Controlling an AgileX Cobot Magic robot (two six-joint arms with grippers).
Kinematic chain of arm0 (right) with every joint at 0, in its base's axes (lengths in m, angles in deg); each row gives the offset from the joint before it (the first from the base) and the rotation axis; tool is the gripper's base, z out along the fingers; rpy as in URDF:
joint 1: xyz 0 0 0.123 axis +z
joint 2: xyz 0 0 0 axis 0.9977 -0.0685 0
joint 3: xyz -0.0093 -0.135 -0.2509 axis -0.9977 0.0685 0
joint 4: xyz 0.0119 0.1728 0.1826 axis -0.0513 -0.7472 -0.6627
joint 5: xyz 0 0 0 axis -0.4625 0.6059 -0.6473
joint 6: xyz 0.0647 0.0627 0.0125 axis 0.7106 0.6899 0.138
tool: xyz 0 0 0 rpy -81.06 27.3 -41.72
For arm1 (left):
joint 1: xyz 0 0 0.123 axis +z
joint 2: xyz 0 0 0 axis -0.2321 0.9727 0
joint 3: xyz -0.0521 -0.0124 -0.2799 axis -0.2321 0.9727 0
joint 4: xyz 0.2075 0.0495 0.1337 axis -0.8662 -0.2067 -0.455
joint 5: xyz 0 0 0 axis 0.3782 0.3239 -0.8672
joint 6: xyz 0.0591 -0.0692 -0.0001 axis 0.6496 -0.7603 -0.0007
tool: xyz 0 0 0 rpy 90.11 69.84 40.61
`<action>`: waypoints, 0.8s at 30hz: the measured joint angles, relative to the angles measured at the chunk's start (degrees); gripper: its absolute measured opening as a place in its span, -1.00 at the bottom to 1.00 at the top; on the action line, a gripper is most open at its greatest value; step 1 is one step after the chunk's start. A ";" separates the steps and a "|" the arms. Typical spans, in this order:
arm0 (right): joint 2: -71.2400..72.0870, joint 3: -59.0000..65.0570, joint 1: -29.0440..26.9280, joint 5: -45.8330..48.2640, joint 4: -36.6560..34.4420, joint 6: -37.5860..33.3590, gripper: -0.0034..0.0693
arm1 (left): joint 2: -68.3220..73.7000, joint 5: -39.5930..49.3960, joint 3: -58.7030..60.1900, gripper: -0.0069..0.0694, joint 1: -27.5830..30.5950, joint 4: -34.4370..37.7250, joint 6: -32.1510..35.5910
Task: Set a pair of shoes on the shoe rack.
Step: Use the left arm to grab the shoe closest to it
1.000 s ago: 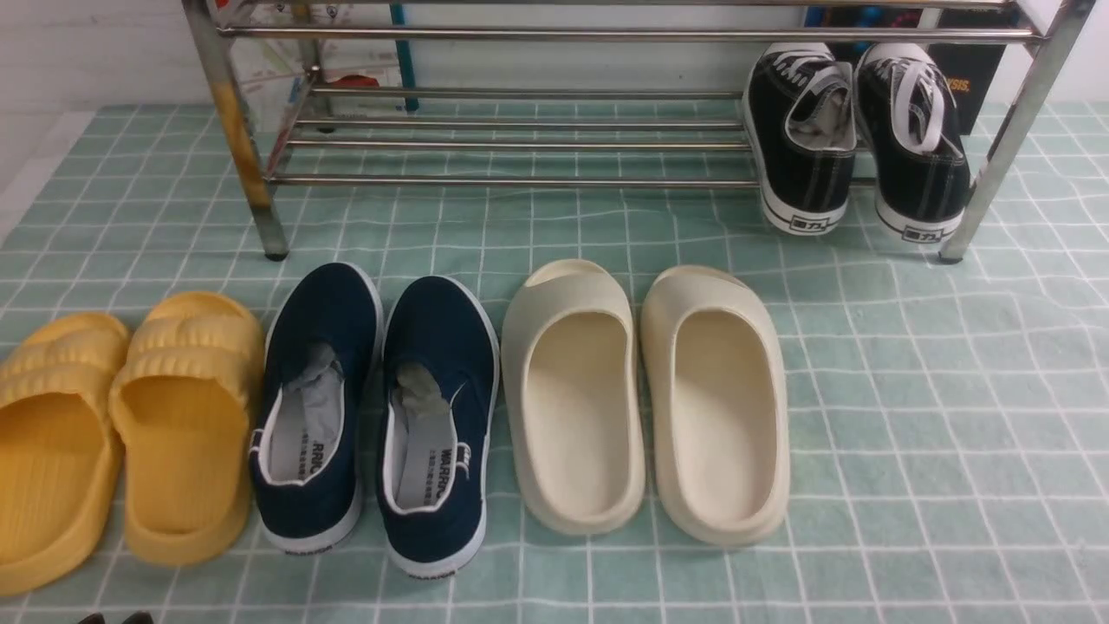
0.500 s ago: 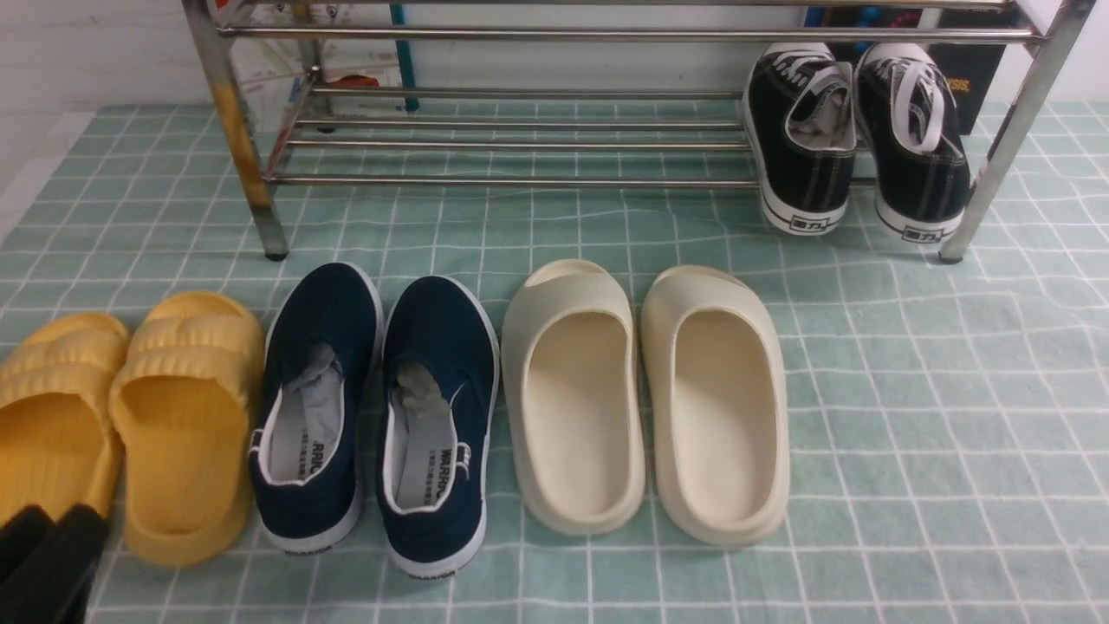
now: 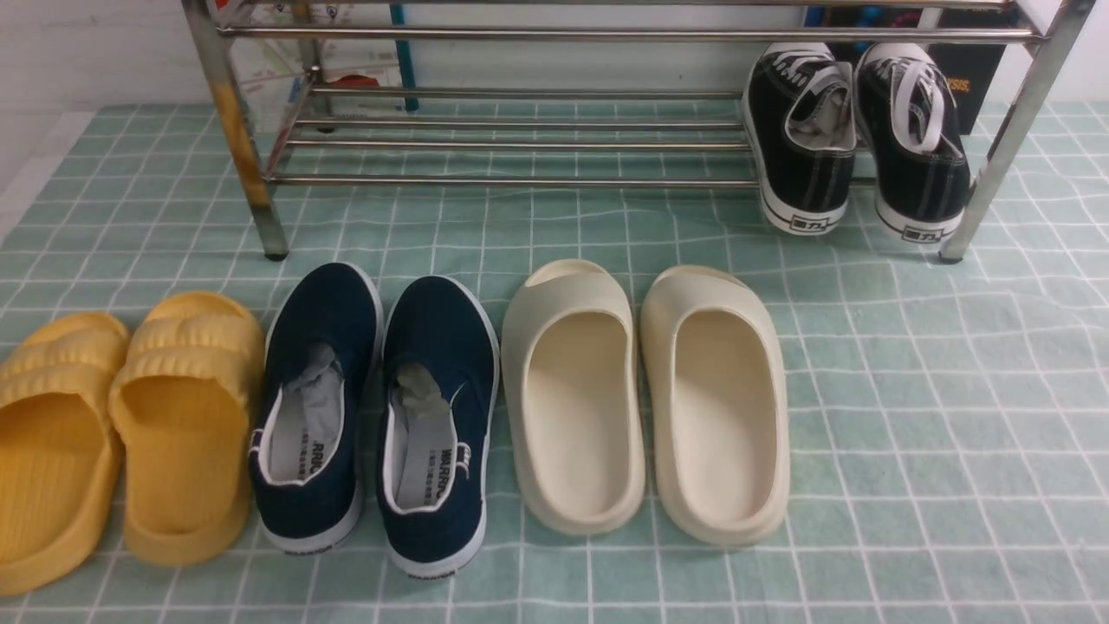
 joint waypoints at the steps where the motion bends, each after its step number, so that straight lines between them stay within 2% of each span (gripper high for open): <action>1: 0.00 0.00 0.00 0.00 0.00 0.00 -0.26 | 0.07 1.10 -0.36 -0.19 0.00 -0.36 -1.28; 3: 0.00 0.00 0.00 0.00 0.00 -0.01 -0.25 | 0.95 7.38 -2.65 -0.19 0.00 -1.22 -3.59; 4: 0.00 0.00 0.00 0.00 0.00 -0.01 -0.25 | 0.95 7.38 -3.00 -0.19 0.00 -1.33 -3.59; 8: 0.00 0.00 0.00 0.00 0.00 -0.01 -0.25 | 7.41 31.48 -12.32 -0.19 0.00 -4.47 -8.50; 11: 0.00 0.00 0.00 0.00 0.00 -0.01 -0.25 | 11.21 40.32 -15.51 -0.19 0.00 -5.06 -11.25; 19: 0.00 0.00 0.00 0.00 0.00 -0.01 -0.25 | 22.08 41.15 -17.14 -0.21 0.00 -5.88 -11.86; 22: 0.00 0.00 0.00 0.00 0.00 -0.01 -0.25 | 27.56 50.97 -22.48 -0.50 0.00 -8.15 -11.86; 24: 0.00 0.00 0.00 0.00 0.00 -0.01 -0.25 | 32.16 62.27 -28.66 -0.82 0.00 -9.37 -11.24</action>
